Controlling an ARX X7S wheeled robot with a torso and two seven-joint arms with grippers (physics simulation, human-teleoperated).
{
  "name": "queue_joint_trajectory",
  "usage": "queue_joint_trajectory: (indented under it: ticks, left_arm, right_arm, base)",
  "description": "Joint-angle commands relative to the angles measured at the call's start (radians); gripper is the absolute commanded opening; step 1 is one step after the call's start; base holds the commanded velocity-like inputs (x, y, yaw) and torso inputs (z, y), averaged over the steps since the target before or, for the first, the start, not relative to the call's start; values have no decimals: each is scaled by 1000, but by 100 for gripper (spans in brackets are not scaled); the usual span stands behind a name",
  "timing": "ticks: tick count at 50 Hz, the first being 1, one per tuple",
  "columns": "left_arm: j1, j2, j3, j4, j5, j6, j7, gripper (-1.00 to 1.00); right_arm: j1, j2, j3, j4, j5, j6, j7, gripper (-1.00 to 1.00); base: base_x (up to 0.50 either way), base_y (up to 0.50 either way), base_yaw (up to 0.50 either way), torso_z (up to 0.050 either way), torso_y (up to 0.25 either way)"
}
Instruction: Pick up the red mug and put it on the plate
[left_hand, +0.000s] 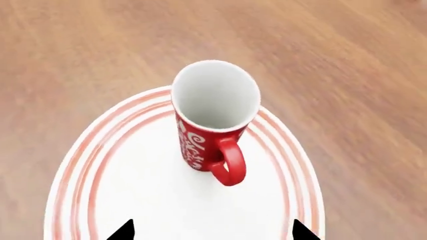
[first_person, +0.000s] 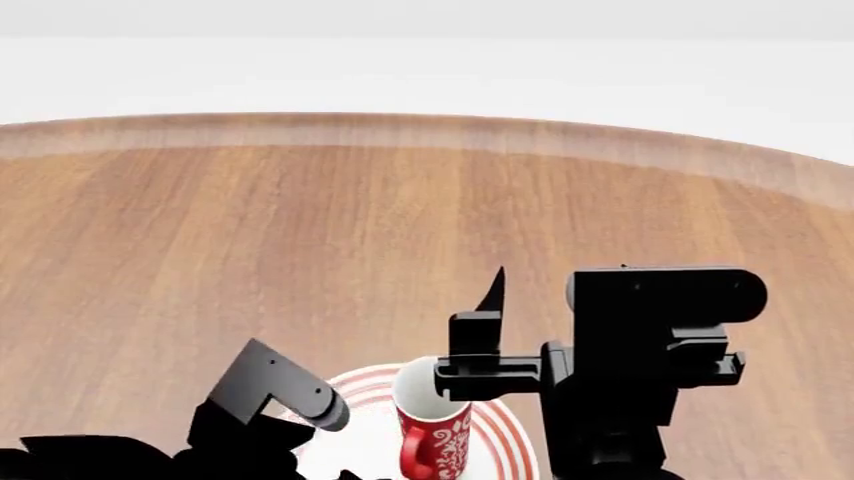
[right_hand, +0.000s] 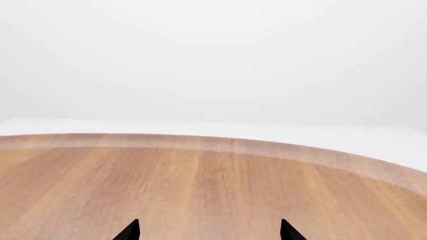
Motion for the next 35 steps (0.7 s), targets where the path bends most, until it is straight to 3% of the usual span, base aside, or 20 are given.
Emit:
queue_joint_trajectory:
  ticks: [1,7,11,12,19,35]
  left_arm:
    - [7,-182,-58,279,-49,38,-94,100]
    - [31,-258,-128,373,-48,144,-183,100]
    - [59,-255,-154,366,59,247,-334,100]
    - [77,-255,-180,370,8,273,-297,100]
    - [100,-247,-202,379,166,373,-521,100]
    - [109,-270,-227,449,288,455,-624,100]
  right_arm:
    - [5,2,-6,8,2,-2,3,100]
    - [9,2,-8,8,4,-2,5,100]
    - [9,0,-13,16,1,-10,6,100]
    - [10,0,-12,14,3,-9,6,100]
    - [13,3,-13,10,1,-12,12,100]
    - [0,12,-23,-15,-14,-41,26,100]
  base:
    - [0,0,0,0,0]
    - [0,0,0,0,0]
    - [0,0,0,0,0]
    - [0,0,0,0,0]
    - [0,0,0,0,0]
    - [0,0,0,0,0]
